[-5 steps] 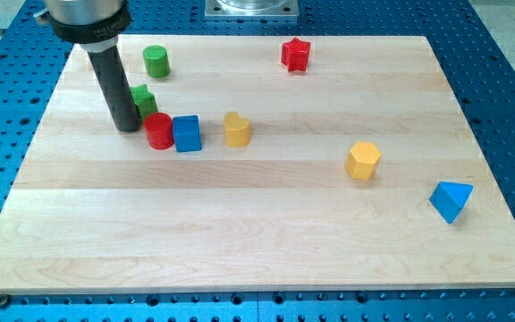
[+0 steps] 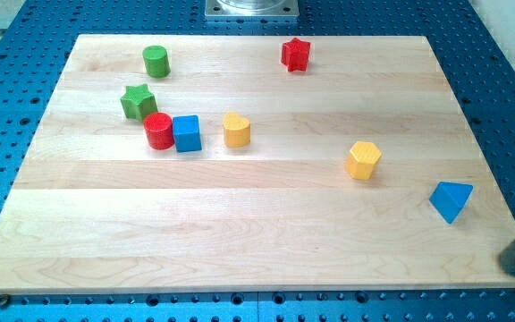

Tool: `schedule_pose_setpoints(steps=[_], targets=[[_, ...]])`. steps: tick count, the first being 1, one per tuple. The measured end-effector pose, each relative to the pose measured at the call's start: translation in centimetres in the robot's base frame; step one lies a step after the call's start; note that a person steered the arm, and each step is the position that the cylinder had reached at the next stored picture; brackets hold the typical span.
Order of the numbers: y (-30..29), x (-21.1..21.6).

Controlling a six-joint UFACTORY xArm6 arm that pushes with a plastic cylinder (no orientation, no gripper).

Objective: Place the hexagon above the heart

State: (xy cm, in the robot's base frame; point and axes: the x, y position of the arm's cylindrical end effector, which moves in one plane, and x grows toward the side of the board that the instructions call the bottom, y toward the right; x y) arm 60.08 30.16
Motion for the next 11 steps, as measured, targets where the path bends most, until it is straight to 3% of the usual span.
schedule_pose_setpoints(steps=[1,4,7,8,9,10,11], targets=[[-0.3,-3.2],[-13.8,-8.6],[-15.8,-16.7],[-16.7,-18.2],[-23.8,-19.3],[-20.5,-16.4],[-22.7,-19.4]])
